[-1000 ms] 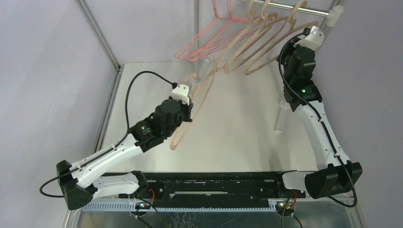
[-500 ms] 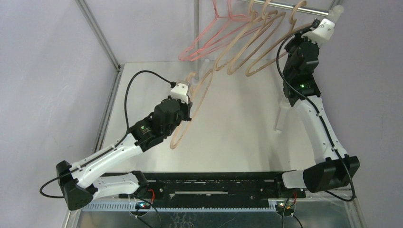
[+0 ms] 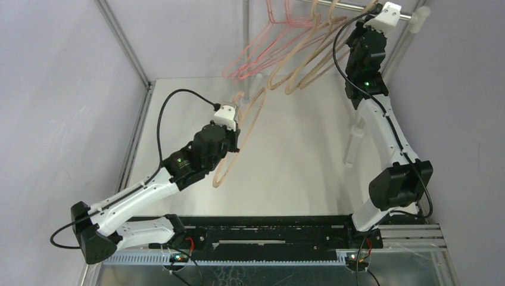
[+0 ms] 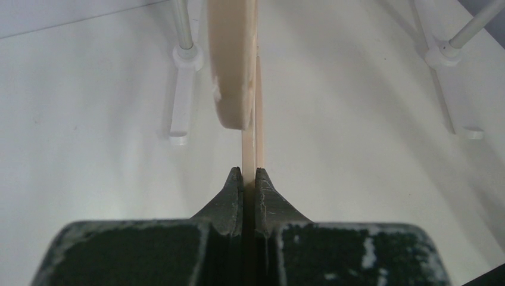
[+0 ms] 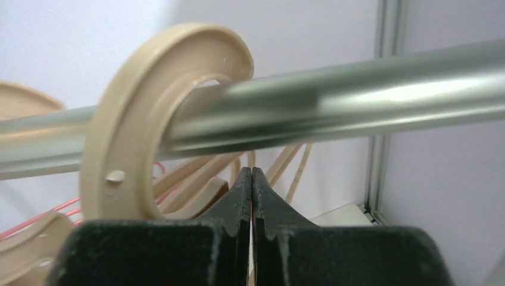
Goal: Organize the hangers
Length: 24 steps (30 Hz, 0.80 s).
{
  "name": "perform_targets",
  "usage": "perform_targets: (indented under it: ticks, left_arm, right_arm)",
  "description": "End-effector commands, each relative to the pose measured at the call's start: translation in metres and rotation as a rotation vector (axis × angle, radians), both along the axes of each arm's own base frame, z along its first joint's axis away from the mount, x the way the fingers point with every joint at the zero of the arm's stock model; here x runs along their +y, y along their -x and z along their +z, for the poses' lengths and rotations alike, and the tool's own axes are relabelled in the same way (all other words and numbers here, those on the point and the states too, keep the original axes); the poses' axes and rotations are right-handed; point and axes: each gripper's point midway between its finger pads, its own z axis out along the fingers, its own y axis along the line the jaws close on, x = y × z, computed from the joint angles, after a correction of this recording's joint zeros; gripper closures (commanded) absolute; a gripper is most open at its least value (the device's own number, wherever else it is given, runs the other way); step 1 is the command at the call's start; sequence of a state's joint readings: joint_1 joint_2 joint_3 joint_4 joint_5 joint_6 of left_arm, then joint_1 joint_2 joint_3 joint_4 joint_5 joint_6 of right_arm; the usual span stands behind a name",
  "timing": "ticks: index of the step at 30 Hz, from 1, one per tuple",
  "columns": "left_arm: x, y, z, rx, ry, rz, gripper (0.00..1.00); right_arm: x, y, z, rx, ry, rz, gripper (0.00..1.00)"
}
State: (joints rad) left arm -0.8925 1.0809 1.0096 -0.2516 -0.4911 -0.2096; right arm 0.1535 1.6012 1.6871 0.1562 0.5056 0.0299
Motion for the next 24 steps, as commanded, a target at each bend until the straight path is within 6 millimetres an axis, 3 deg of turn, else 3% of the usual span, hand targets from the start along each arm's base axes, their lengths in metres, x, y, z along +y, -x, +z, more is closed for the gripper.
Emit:
perform_targets:
  ticks: [1,10,18,21,24]
  left_arm:
    - [0.004,-0.003,0.017,-0.048,0.054,0.017,1.00]
    - [0.004,-0.004,0.019,-0.053,0.058,0.016,1.00]
    - [0.006,-0.003,0.019,-0.055,0.065,0.018,1.00]
    - [0.006,-0.003,0.019,-0.054,0.066,0.019,1.00]
    - [0.006,-0.003,0.019,-0.051,0.066,0.017,1.00]
  right_arm:
    - [0.031,-0.002,0.040,-0.086,0.043,0.106,1.00]
    - [0.099,-0.034,0.039,-0.024,0.077,0.287,1.00]
    - [0.155,-0.059,0.013,0.045,0.093,0.389,1.00]
    - [0.168,-0.064,0.006,0.061,0.096,0.410,1.00]
    - [0.166,-0.059,0.003,0.074,0.095,0.383,1.00]
